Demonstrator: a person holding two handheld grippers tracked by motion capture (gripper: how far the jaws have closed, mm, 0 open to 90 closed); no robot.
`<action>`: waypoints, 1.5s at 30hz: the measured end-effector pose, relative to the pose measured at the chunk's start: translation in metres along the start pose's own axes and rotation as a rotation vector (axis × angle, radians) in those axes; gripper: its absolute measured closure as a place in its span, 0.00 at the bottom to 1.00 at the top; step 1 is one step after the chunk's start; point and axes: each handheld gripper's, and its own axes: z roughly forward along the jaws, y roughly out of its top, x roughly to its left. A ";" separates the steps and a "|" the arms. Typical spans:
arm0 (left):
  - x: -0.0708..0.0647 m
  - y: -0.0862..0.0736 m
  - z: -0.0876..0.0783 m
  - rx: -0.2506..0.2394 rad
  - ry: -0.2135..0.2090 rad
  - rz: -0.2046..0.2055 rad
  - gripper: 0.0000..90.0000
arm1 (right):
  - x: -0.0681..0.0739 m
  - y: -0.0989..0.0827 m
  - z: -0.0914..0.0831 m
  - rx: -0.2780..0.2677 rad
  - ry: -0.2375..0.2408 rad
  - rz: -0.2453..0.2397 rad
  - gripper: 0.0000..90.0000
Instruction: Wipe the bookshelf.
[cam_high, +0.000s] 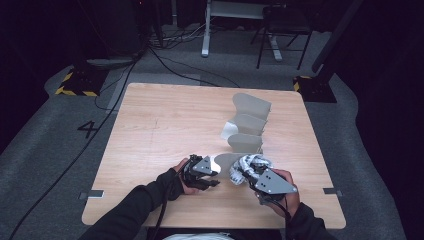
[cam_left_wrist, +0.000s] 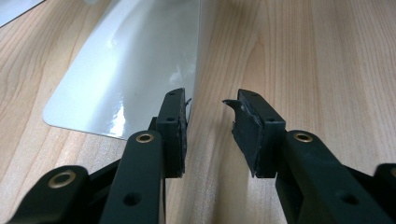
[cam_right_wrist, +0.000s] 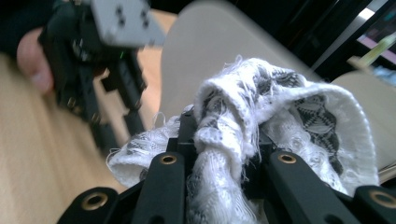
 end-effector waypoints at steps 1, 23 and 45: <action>0.000 0.000 0.000 0.000 0.000 0.001 0.72 | 0.001 -0.004 0.003 0.017 0.015 0.007 0.83; 0.000 -0.001 -0.001 -0.002 0.003 -0.008 0.73 | -0.007 -0.023 -0.004 0.106 0.015 0.102 0.84; -0.014 0.002 0.002 0.001 -0.009 -0.032 0.72 | 0.024 0.039 0.024 -0.044 0.074 -0.046 0.83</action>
